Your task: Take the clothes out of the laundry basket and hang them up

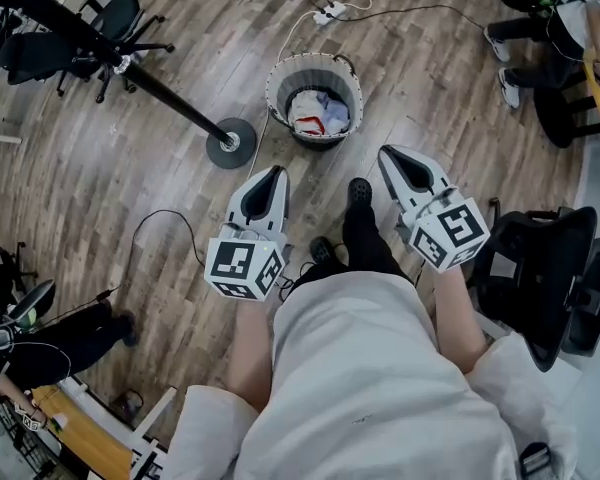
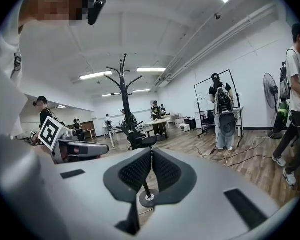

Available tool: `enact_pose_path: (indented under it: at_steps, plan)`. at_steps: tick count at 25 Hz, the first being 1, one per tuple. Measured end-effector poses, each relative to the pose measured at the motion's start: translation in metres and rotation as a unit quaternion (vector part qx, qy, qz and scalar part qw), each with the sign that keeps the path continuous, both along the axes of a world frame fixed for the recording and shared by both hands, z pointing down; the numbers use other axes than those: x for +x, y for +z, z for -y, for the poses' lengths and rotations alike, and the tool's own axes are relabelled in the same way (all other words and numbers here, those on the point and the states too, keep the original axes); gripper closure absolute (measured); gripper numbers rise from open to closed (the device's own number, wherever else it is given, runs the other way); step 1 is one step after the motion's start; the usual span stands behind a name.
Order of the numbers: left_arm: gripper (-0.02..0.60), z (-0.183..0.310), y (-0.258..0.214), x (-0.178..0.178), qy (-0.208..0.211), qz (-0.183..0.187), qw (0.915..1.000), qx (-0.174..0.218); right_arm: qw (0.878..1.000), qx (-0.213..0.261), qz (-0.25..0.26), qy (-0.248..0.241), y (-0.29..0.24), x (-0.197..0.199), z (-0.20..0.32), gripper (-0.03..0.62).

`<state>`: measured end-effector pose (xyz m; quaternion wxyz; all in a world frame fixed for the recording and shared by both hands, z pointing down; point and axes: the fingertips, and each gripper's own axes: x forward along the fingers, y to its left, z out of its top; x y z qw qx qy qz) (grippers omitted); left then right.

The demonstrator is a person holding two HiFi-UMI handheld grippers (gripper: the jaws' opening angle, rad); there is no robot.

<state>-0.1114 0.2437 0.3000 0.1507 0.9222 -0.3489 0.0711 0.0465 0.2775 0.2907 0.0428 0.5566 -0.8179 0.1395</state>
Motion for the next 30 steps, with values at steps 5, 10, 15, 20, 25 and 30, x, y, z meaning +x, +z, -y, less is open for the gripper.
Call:
enact_pose_path:
  at_steps: [5,10,15,20,25,30]
  plan:
    - [0.558,0.024,0.0,0.013,-0.003,0.004,1.0,-0.004,1.0,0.001,0.0,-0.016,-0.002,0.009,0.028,0.568]
    - [0.558,0.051,-0.001,0.03,-0.012,0.004,0.9999,-0.01,1.0,-0.005,0.002,-0.022,-0.003,0.027,0.058,0.553]
    - [0.557,0.074,-0.002,0.044,-0.019,0.022,0.9996,-0.005,0.999,-0.003,0.007,-0.036,-0.006,0.04,0.087,0.53]
    - [0.554,0.092,-0.004,0.061,-0.028,0.033,0.9991,-0.001,0.999,-0.003,0.01,-0.049,-0.007,0.056,0.111,0.506]
    - [0.5,0.106,-0.003,0.077,-0.039,0.041,0.9984,-0.001,0.998,-0.005,0.01,-0.064,-0.005,0.072,0.13,0.479]
    - [0.486,0.111,0.003,0.099,-0.057,0.045,0.9974,0.002,0.996,-0.008,0.01,-0.087,0.005,0.093,0.136,0.461]
